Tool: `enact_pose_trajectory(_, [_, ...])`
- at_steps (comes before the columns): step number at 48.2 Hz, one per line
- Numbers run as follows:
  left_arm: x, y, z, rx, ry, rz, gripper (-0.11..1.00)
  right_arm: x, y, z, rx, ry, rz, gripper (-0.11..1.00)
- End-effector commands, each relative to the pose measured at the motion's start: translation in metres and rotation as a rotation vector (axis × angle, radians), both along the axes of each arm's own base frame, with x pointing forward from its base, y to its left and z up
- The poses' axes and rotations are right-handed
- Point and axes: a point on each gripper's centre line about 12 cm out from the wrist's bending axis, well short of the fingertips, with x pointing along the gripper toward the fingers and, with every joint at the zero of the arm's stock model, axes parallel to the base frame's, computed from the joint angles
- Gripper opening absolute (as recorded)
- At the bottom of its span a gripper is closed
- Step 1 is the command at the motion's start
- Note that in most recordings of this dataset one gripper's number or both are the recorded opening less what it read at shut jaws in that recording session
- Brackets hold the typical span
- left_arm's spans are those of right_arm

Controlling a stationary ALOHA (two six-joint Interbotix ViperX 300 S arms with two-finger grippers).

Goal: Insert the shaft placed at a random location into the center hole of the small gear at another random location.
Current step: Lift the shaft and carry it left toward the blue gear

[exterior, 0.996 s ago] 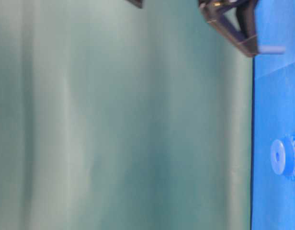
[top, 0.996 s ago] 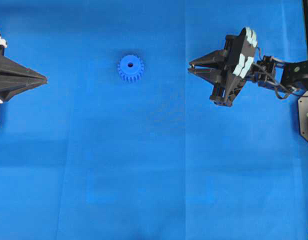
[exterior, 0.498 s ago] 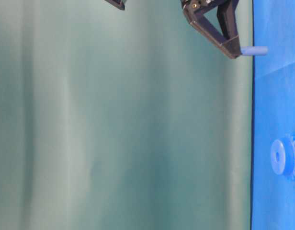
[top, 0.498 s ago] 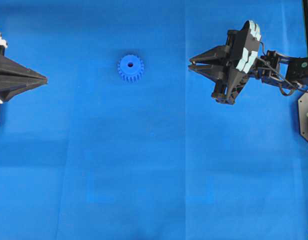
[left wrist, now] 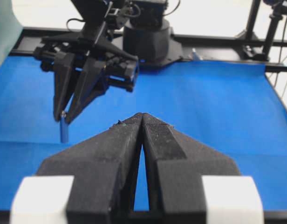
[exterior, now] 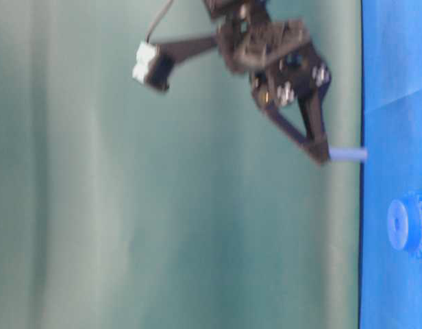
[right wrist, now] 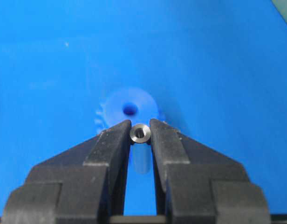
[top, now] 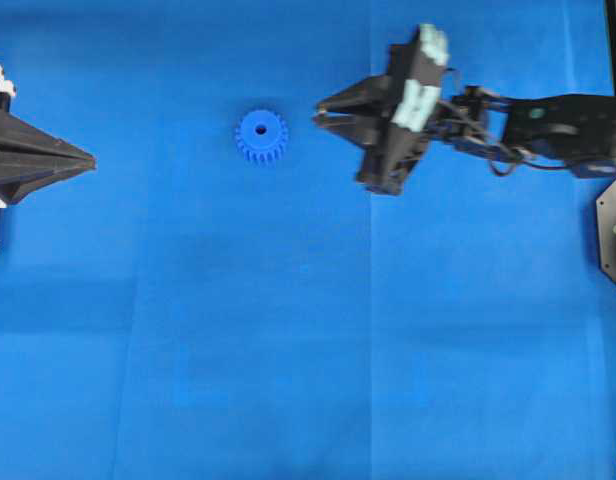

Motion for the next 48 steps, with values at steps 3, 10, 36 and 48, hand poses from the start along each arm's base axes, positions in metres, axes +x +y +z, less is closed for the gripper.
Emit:
enact_pose_trajectory(3, [0.001, 0.0, 0.004, 0.002, -0.011, 0.001, 0.0, 0.03, -0.002, 0.02, -0.02, -0.043, 0.019, 0.03])
enact_pose_trajectory(10, [0.001, 0.0, 0.004, 0.0, -0.011, 0.001, 0.0, 0.048, -0.004, 0.023, -0.029, -0.04, 0.027, 0.03])
enact_pose_trajectory(36, [0.001, 0.0, 0.004, 0.0, -0.011, 0.001, 0.0, 0.059, -0.008, 0.019, -0.033, -0.039, 0.025, 0.03])
enact_pose_trajectory(48, [0.001, 0.0, 0.004, -0.001, -0.012, 0.001, 0.0, 0.063, -0.011, 0.0, -0.029, -0.018, 0.02, 0.03])
